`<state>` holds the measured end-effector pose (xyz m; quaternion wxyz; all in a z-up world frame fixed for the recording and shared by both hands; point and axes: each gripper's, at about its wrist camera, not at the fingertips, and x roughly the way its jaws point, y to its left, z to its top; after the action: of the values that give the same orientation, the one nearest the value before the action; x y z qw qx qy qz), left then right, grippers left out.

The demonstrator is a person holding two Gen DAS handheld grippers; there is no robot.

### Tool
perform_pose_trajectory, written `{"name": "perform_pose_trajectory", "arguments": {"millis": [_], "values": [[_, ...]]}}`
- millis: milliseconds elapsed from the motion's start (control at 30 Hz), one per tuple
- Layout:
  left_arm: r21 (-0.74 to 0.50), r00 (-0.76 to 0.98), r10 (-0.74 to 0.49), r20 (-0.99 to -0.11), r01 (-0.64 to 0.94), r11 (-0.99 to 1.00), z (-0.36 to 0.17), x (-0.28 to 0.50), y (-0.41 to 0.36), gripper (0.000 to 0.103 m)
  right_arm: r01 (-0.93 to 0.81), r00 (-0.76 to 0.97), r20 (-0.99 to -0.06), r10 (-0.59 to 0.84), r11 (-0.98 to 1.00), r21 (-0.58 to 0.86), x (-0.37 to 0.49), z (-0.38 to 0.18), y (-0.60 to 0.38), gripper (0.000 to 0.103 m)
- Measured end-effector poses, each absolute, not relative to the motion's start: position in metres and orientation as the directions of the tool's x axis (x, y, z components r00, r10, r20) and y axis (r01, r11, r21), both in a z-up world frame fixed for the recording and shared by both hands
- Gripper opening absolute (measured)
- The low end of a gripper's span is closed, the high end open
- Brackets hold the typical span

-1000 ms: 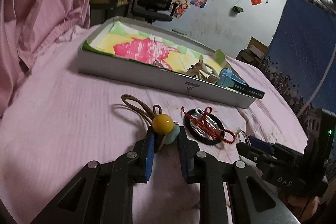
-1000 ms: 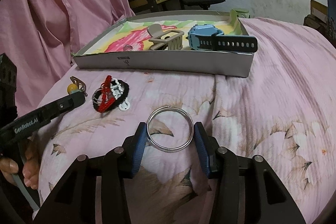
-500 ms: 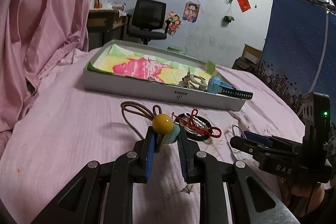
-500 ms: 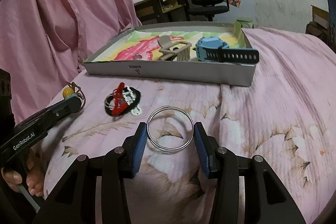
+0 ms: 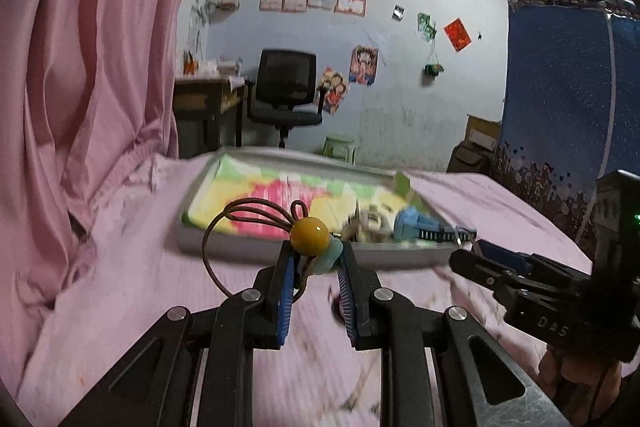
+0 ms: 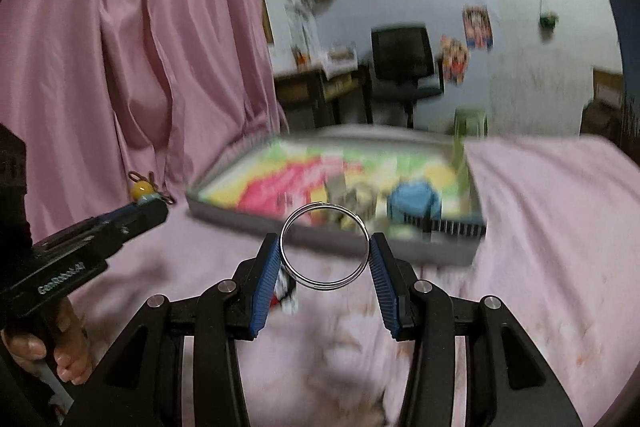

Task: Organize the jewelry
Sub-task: 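Carry the hoop and keychain over the tray and open both tools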

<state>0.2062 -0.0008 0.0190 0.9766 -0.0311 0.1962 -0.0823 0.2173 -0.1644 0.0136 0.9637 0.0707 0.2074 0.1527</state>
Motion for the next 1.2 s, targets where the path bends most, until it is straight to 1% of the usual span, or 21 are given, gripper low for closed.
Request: {"name": "perform_pose_trajectory", "arguments": {"millis": [167, 300, 400, 500, 700, 833, 967, 1033, 1200], "values": [[-0.044, 0.942, -0.146, -0.303, 0.140, 0.989, 0.037, 0.218, -0.008, 0.020, -0.267, 0.913, -0.271, 0.306, 0.948, 0.172, 0.225, 0.037, -0.165, 0.040], [-0.014, 0.956, -0.125, -0.264, 0.126, 0.992, 0.042, 0.234, -0.016, 0.020, -0.257, 0.928, -0.231, 0.292, 0.952, 0.167, 0.241, 0.046, -0.167, 0.040], [-0.006, 0.957, -0.114, -0.267, 0.117, 0.993, 0.040, 0.250, -0.017, 0.020, -0.249, 0.933, -0.225, 0.281, 0.955, 0.162, 0.263, 0.047, -0.168, 0.040], [-0.030, 0.951, -0.117, -0.286, 0.113, 0.993, 0.038, 0.275, -0.014, 0.020, -0.243, 0.936, -0.221, 0.273, 0.958, 0.155, 0.287, 0.044, -0.167, 0.040], [-0.039, 0.952, -0.108, -0.285, 0.101, 0.994, 0.037, 0.312, -0.014, 0.020, -0.237, 0.944, -0.199, 0.263, 0.961, 0.143, 0.316, 0.039, -0.161, 0.040], [-0.036, 0.939, -0.103, -0.328, 0.096, 0.995, 0.029, 0.333, -0.016, 0.020, -0.232, 0.930, -0.250, 0.268, 0.958, 0.166, 0.334, 0.031, -0.162, 0.040], [-0.043, 0.906, -0.105, -0.411, 0.096, 0.994, 0.020, 0.352, -0.019, 0.020, -0.226, 0.908, -0.318, 0.272, 0.958, 0.174, 0.349, 0.021, -0.161, 0.040], [-0.049, 0.877, -0.101, -0.470, 0.088, 0.995, 0.012, 0.362, -0.018, 0.020, -0.225, 0.890, -0.364, 0.274, 0.959, 0.171, 0.355, 0.014, -0.157, 0.040], [-0.096, 0.808, -0.106, -0.580, 0.061, 0.993, -0.001, 0.383, -0.008, 0.020, -0.220, 0.842, -0.466, 0.273, 0.961, 0.166, 0.366, -0.002, -0.154, 0.041]]}}
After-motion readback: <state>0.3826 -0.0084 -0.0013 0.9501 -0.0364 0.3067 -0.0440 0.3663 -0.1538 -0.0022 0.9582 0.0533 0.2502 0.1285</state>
